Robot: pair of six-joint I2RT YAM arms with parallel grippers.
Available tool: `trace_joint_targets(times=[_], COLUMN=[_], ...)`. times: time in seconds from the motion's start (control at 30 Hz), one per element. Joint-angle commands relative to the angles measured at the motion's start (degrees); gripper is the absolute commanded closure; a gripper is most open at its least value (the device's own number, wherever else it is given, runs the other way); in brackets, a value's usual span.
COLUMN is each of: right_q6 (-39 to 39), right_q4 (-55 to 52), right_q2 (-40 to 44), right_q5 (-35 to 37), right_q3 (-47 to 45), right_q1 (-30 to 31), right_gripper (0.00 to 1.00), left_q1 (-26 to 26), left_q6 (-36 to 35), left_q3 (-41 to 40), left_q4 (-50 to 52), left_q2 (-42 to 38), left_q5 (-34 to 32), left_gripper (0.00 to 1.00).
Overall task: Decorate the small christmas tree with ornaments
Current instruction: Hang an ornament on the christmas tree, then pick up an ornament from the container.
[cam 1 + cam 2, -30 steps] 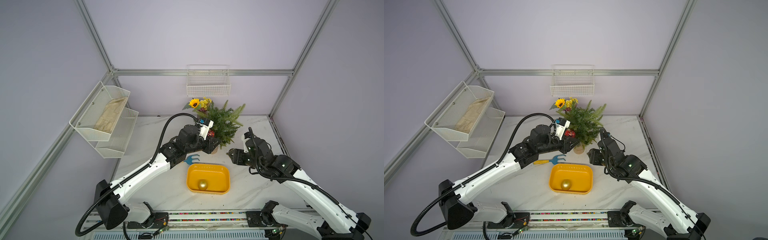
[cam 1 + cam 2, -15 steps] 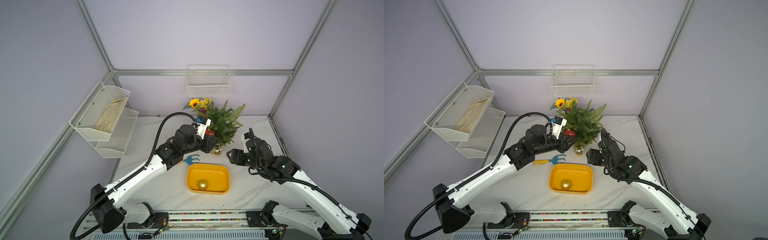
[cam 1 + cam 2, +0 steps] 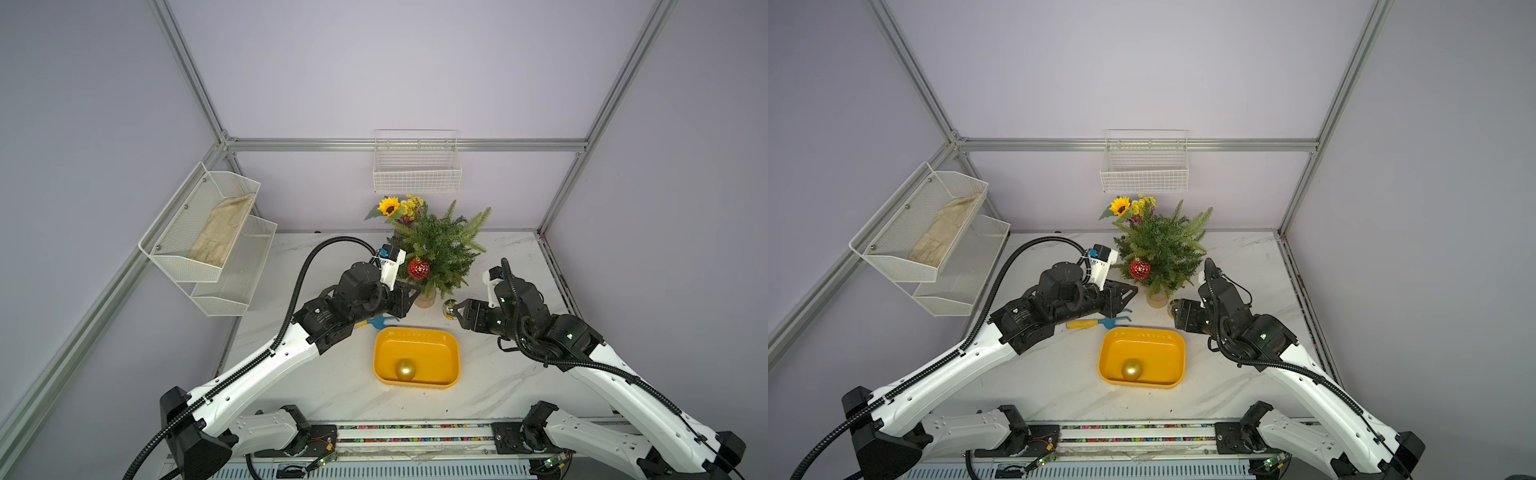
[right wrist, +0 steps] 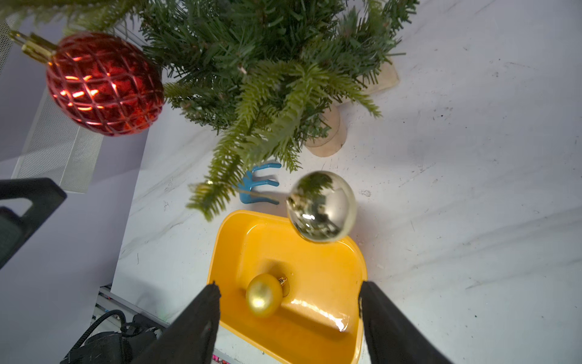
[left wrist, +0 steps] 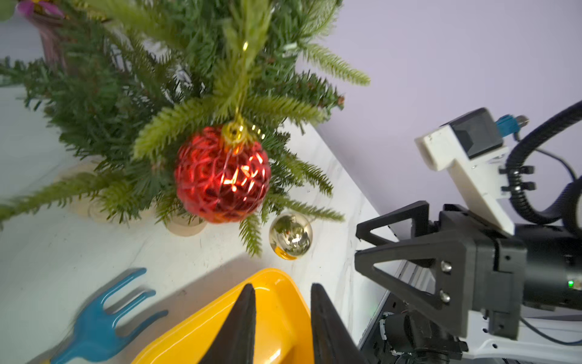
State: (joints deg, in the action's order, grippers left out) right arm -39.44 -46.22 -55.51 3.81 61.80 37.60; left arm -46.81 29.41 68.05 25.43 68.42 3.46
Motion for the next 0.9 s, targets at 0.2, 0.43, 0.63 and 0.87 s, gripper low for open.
trace_joint_targets(times=[0.2, 0.43, 0.63, 0.87], right_q6=[0.85, 1.73, 2.41, 2.35], right_q4=[1.43, 1.78, 2.19, 3.04], right_q2=[-0.74, -0.15, 0.50, 1.95], right_q5=[2.02, 3.74, 3.84, 3.40], right_q3=[0.51, -0.37, -1.06, -2.48], right_q1=[-0.27, -0.25, -0.25, -0.25], right_gripper=[0.27, 0.27, 0.27, 0.27], left_q1=[-8.61, -12.89, -13.85, -13.93], left_q6=[7.20, 12.95, 15.23, 16.74], left_q3=[-1.18, 3.63, 5.31, 7.25], left_q4=[19.45, 27.45, 28.85, 31.90], left_q2=[0.75, 10.33, 19.57, 25.61], left_q5=[-10.47, -9.57, -3.96, -3.76], left_gripper=[0.59, 0.44, 0.31, 0.17])
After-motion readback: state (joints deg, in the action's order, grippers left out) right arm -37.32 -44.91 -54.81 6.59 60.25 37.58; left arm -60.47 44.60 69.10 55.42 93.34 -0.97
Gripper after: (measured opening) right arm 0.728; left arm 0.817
